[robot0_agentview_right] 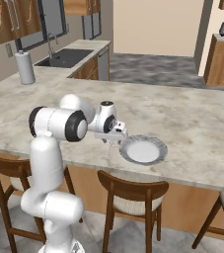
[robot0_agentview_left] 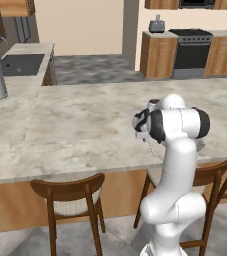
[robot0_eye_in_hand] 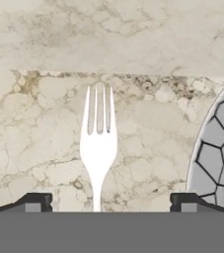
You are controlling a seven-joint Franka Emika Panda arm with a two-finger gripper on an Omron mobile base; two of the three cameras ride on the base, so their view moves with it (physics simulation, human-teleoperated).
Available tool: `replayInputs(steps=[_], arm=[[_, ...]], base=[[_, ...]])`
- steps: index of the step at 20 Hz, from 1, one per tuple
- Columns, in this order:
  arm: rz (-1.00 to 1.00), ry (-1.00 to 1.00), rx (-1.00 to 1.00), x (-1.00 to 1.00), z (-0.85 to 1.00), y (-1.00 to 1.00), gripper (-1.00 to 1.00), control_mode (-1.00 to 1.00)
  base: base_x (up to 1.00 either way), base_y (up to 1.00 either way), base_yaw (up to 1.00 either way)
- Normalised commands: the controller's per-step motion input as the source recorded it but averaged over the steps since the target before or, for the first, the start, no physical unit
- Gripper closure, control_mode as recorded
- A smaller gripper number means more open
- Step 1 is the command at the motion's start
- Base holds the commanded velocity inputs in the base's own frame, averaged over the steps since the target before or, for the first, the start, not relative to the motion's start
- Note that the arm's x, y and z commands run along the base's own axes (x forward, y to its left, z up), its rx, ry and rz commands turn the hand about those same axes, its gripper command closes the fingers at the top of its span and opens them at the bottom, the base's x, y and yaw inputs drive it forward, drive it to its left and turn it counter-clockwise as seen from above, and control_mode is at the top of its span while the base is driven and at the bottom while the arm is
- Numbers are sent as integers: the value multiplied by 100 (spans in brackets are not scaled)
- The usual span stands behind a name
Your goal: Take the fork and place it on the left side of the plate. Then take the spoon and place it on the right side of the plate. Make sure they're directly next to the plate.
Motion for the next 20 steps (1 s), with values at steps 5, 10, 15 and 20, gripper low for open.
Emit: replayInputs(steps=[5,10,15,20], arm=[[1,-5,2,-2,49,12,-100,-100],[0,-4,2,-37,35,5,-100,-100],[-11,-2,0,-76,12,1,-100,-100],[-15,0,1,-78,8,6,-100,-100]], base=[[0,0,0],[0,0,0],[0,0,0],[0,0,0]])
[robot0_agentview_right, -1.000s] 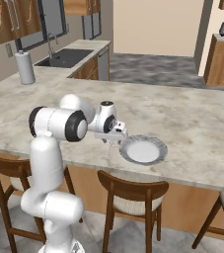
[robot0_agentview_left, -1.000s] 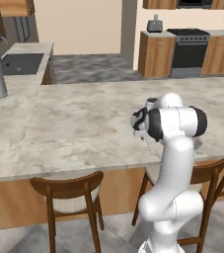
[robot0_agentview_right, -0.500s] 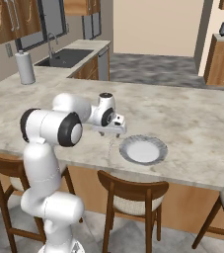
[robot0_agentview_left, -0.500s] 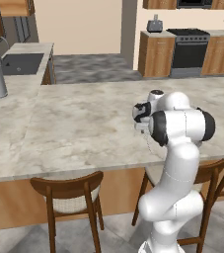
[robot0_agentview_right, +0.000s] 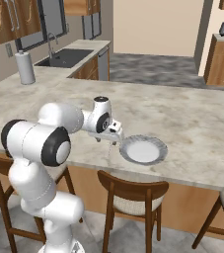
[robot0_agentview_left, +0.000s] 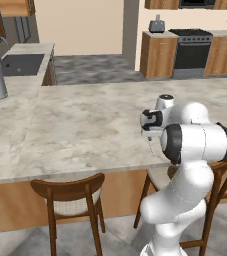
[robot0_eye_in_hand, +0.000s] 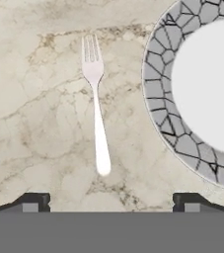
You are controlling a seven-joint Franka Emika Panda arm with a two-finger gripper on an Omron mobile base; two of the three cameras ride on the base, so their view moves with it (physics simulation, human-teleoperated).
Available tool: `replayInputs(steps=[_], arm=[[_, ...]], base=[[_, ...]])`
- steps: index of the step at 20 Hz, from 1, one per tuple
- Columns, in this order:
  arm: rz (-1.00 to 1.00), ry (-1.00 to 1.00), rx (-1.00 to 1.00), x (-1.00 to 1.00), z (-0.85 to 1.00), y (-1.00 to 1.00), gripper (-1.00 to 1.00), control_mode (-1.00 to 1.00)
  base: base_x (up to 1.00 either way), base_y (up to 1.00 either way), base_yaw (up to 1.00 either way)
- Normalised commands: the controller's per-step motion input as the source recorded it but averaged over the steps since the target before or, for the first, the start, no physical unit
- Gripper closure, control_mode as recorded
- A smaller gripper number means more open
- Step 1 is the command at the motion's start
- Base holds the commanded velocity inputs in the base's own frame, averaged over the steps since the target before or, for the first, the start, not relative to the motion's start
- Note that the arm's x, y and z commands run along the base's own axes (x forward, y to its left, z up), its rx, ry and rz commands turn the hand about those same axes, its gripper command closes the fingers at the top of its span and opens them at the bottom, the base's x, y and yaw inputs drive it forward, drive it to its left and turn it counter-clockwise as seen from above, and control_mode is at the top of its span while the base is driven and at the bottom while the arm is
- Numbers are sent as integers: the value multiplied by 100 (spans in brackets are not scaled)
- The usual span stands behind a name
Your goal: Take the fork and place it on the left side of the plate. Then take the spoon and place it on the right side of the plate. Make sure they're directly next to the plate.
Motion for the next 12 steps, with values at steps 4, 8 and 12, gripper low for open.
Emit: replayInputs(steps=[4,8,12], arm=[[-14,0,8,-78,18,15,-100,-100],[-10,0,13,-80,25,19,-100,-100],[-3,0,4,-71,29,30,-100,-100]], base=[[0,0,0],[0,0,0],[0,0,0]])
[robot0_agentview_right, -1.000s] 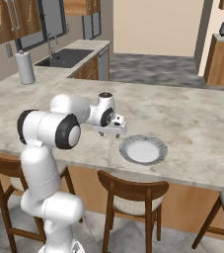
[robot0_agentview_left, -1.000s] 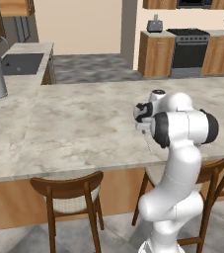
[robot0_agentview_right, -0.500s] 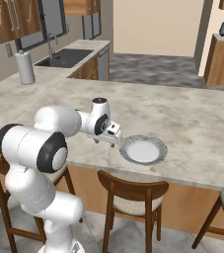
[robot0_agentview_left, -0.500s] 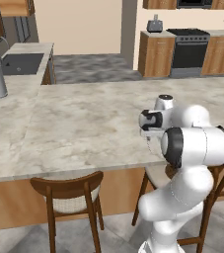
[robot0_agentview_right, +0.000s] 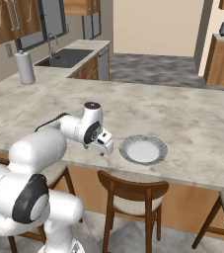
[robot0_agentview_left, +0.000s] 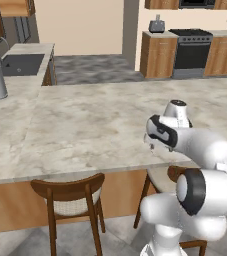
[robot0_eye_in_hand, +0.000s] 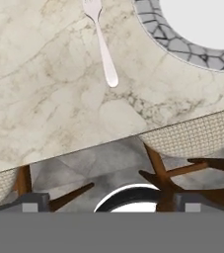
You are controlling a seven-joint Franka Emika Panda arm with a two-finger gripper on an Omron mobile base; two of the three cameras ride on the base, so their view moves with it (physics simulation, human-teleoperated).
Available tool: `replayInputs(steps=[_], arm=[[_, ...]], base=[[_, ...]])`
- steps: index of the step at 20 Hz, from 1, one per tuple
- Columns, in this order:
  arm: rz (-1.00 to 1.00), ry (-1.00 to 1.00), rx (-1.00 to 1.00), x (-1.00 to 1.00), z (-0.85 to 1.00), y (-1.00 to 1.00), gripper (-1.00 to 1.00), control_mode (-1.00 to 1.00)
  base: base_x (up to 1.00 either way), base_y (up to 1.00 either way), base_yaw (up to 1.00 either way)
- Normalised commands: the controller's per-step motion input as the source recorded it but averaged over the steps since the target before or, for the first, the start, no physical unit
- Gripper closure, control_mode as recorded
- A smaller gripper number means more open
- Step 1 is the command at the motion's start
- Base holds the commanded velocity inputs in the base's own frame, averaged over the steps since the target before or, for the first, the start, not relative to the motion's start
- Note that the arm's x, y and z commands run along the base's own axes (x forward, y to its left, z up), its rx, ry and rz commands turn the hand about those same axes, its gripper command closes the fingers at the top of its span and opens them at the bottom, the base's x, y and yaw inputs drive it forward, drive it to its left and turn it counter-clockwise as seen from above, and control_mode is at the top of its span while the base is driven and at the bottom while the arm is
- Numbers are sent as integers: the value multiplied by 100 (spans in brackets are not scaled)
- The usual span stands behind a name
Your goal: Take the fork and place it on the left side of the plate. Then take the spoon and place it on the right side of the plate. Make sure they're directly next to the plate.
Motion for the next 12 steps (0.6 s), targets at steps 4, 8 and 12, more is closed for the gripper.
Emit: replayInputs(steps=[4,8,12], arm=[[0,-1,0,-67,27,31,-100,-100],[0,-4,-7,-60,15,35,-100,-100],[1,-7,-1,-12,6,8,-100,-100]], base=[[0,0,0],[0,0,0],[0,0,0]])
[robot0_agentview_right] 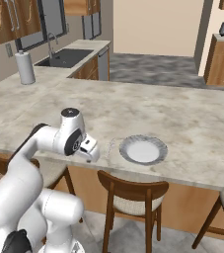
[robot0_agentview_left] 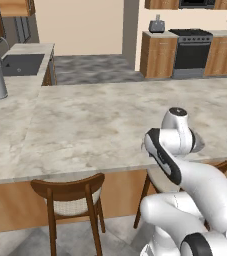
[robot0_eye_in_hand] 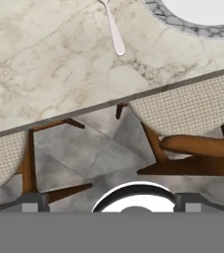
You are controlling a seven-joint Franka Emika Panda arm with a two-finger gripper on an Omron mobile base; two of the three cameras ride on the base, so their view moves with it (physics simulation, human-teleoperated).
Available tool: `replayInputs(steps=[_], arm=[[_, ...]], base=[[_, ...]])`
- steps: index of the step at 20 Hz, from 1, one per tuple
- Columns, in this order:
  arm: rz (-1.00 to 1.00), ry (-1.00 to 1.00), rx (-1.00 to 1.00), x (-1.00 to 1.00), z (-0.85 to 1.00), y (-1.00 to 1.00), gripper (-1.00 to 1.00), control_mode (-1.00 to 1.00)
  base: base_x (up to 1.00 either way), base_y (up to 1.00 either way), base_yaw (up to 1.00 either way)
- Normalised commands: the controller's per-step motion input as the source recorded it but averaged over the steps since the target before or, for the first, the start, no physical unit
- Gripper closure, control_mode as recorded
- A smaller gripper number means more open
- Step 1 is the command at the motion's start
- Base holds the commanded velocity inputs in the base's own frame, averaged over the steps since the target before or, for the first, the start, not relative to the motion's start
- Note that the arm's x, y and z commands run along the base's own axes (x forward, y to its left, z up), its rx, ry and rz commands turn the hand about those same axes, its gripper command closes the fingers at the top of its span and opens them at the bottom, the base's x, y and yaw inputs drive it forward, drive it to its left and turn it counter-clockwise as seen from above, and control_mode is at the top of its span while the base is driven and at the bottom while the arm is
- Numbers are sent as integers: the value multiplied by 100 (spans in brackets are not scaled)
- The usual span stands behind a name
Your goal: Take the fork and place it on the left side of the plate. Then take the spoon and place it on the right side of the plate. Make sure they're directly next to the plate.
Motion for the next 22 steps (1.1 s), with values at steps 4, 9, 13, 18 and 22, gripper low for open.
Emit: replayInputs(steps=[4,9,13,18,22], arm=[[0,0,0,0,0,0,-100,-100],[0,0,0,0,0,0,-100,-100],[0,0,0,0,0,0,-100,100],[0,0,0,0,0,0,-100,100],[0,0,0,0,0,0,-100,100]], base=[[0,0,0],[0,0,0],[0,0,0],[-7,0,0],[-67,-1,-1]])
